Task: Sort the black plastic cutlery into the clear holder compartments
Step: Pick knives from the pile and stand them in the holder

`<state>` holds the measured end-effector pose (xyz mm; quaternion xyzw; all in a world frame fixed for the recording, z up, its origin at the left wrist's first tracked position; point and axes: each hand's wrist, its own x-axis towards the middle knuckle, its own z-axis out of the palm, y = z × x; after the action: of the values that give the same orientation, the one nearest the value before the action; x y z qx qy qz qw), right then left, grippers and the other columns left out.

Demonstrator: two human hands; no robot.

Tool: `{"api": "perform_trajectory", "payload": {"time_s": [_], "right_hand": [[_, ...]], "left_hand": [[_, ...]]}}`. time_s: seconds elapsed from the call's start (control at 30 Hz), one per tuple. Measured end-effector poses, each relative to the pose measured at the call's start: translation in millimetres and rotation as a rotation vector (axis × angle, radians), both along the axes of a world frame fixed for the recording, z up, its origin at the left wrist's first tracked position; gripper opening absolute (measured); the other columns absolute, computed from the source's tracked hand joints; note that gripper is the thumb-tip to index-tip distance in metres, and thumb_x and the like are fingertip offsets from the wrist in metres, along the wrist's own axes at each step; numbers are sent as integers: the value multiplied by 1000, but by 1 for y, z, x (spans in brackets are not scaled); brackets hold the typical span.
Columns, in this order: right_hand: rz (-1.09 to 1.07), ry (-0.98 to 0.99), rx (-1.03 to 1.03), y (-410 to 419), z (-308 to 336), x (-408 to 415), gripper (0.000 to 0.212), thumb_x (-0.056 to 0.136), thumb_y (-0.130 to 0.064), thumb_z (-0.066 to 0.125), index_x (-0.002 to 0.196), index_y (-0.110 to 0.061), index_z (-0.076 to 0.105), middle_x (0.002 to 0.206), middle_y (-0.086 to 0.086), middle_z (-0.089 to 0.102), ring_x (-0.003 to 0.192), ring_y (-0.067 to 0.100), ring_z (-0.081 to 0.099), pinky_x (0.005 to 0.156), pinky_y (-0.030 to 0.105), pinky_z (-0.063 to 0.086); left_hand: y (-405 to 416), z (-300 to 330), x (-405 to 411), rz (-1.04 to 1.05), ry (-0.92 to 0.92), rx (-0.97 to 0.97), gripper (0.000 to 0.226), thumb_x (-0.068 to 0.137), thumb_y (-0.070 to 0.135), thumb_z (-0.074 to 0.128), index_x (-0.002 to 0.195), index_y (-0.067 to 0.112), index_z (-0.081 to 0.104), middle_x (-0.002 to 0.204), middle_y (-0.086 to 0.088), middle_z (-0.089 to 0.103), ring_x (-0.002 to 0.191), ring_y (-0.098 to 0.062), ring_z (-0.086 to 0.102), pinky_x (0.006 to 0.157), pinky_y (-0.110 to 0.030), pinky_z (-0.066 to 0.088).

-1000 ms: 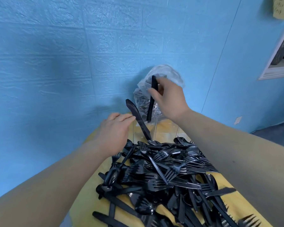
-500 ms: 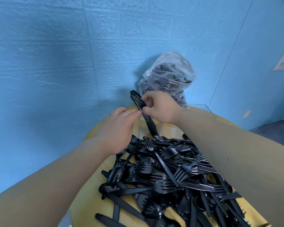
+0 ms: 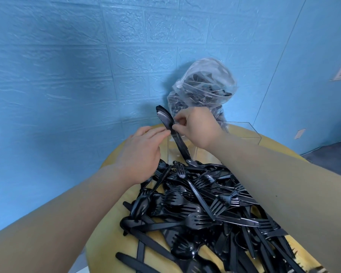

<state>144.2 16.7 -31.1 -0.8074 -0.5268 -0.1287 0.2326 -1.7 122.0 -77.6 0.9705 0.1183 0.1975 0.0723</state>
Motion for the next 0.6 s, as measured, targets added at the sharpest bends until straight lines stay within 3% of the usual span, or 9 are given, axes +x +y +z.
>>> {"api": "perform_trajectory", "payload": {"time_s": [0.2, 0.4, 0.6], "right_hand": [[19, 61, 78, -39, 8, -15, 17, 86, -20, 66, 99, -11, 71, 87, 2, 70, 82, 17, 63, 76, 23, 44], [-49, 251, 24, -108, 4, -26, 12, 87, -11, 64, 96, -14, 70, 72, -16, 57, 67, 0, 53, 65, 4, 38], [-146, 347, -182, -181, -14, -24, 17, 86, -8, 58, 84, -22, 68, 71, -16, 59, 67, 3, 55, 55, 5, 37]], "left_hand": [[-23, 9, -11, -13, -79, 1, 46, 94, 18, 48, 140, 24, 44, 140, 6, 45, 127, -21, 35, 104, -42, 35], [-68, 12, -25, -117, 20, -29, 36, 100, 26, 40, 133, 29, 52, 137, 12, 47, 127, -14, 31, 105, -24, 21], [-107, 4, -35, -168, 239, -4, 42, 98, 49, 29, 138, 40, 43, 146, 17, 37, 135, -11, 22, 111, -38, 25]]}}
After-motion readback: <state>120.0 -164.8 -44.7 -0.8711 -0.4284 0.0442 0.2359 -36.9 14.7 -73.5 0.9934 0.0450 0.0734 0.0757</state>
